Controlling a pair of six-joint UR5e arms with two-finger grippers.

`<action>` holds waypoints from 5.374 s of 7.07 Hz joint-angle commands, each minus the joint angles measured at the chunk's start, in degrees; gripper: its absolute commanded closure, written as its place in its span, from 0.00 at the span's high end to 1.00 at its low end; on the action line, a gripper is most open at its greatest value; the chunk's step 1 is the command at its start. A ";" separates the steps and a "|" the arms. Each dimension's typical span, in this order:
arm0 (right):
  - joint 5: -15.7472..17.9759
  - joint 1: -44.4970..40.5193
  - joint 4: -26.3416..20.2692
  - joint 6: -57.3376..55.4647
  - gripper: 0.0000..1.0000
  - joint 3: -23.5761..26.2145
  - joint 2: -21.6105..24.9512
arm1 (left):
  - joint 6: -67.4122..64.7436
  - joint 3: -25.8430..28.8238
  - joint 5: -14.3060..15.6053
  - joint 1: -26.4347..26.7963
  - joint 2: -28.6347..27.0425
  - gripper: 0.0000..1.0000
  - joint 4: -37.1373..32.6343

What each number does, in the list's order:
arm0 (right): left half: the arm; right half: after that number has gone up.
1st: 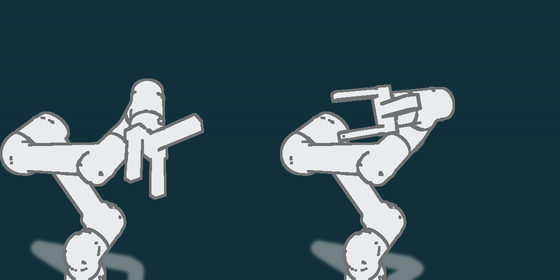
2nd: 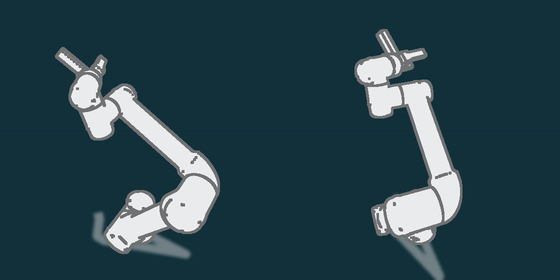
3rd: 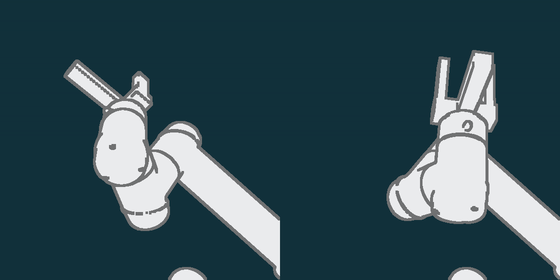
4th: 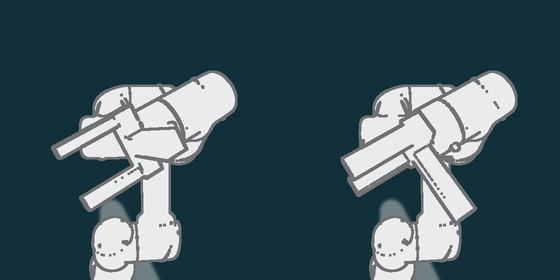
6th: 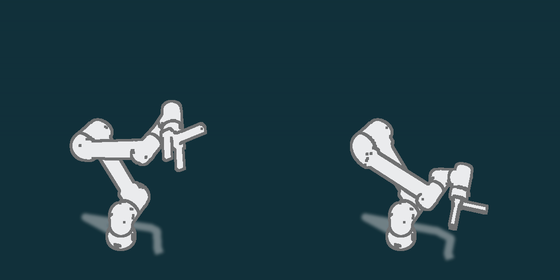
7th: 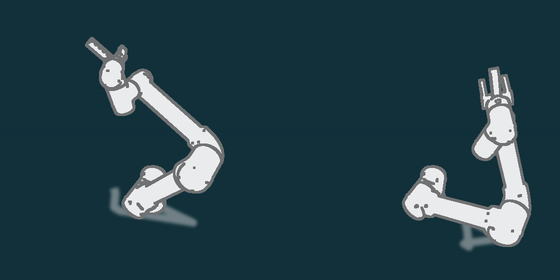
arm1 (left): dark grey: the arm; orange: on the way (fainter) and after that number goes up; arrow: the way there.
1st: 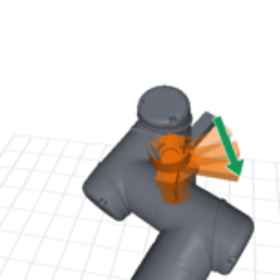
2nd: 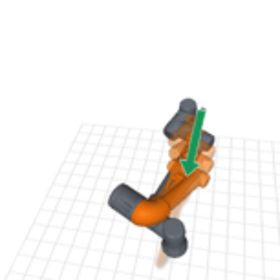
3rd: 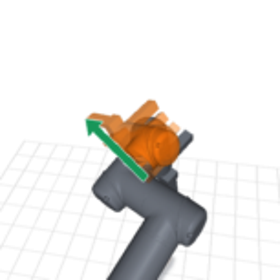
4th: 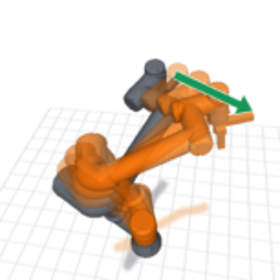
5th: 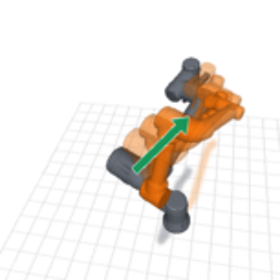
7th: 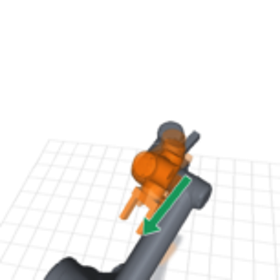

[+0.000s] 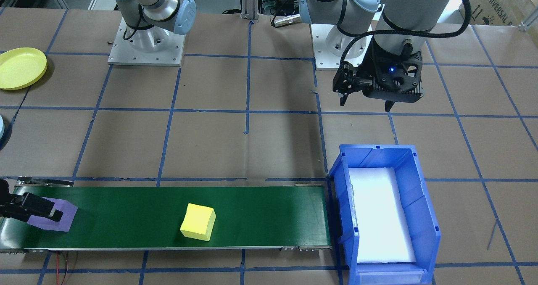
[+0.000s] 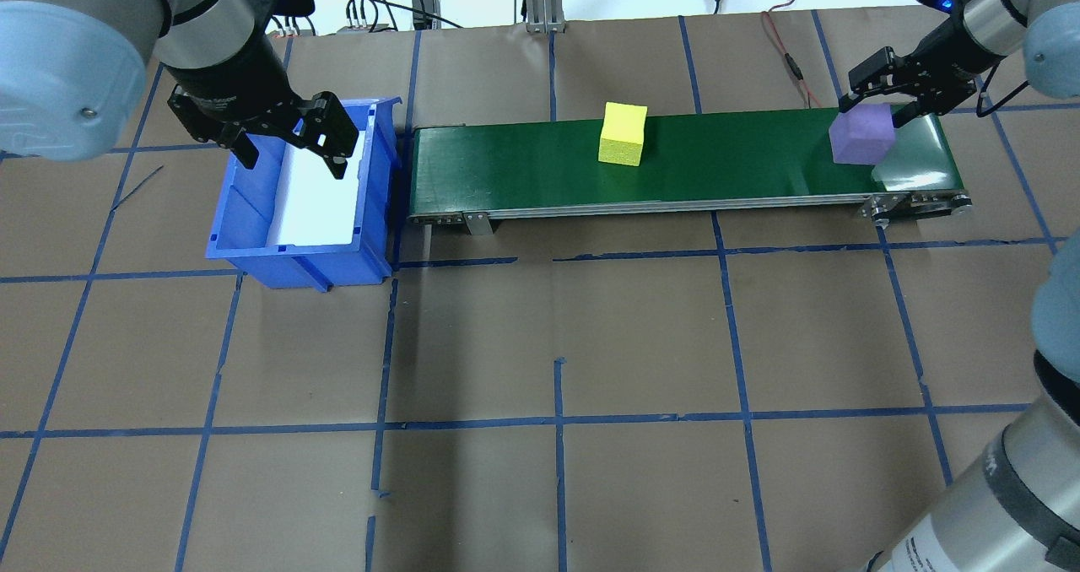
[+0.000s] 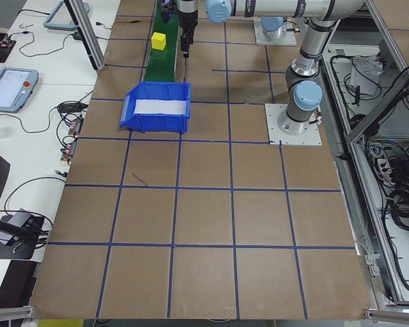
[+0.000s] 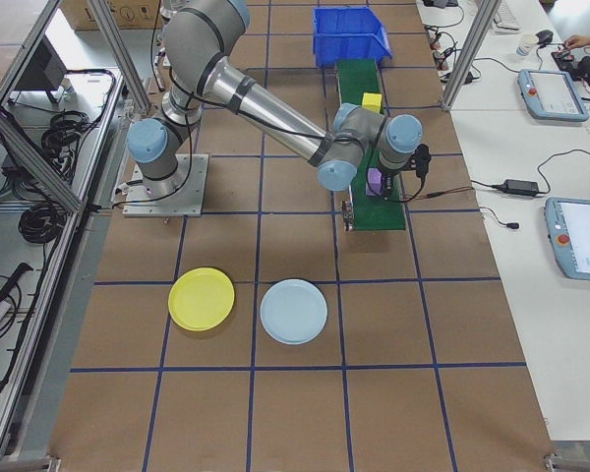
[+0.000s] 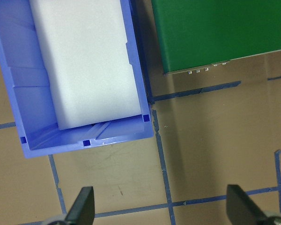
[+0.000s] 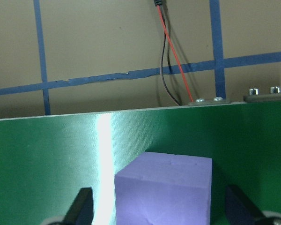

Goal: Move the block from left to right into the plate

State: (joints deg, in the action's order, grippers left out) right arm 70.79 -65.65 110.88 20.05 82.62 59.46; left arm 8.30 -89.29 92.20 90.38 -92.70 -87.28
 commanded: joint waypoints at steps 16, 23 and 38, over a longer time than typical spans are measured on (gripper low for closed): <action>15.80 35.42 13.13 44.11 1.00 17.31 8.21 | -0.56 -0.01 -1.22 0.41 0.77 1.00 0.09; 9.65 9.77 1.88 15.50 1.00 5.00 9.53 | -0.30 -0.19 -1.05 0.40 1.82 1.00 0.00; 3.10 0.18 16.10 -11.19 0.74 4.65 -0.83 | 0.23 -1.95 -0.71 -0.47 2.08 1.00 0.09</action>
State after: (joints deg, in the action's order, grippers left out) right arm 71.24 -65.54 124.71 7.52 87.17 59.88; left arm 8.56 -91.45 91.36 89.86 -90.94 -87.19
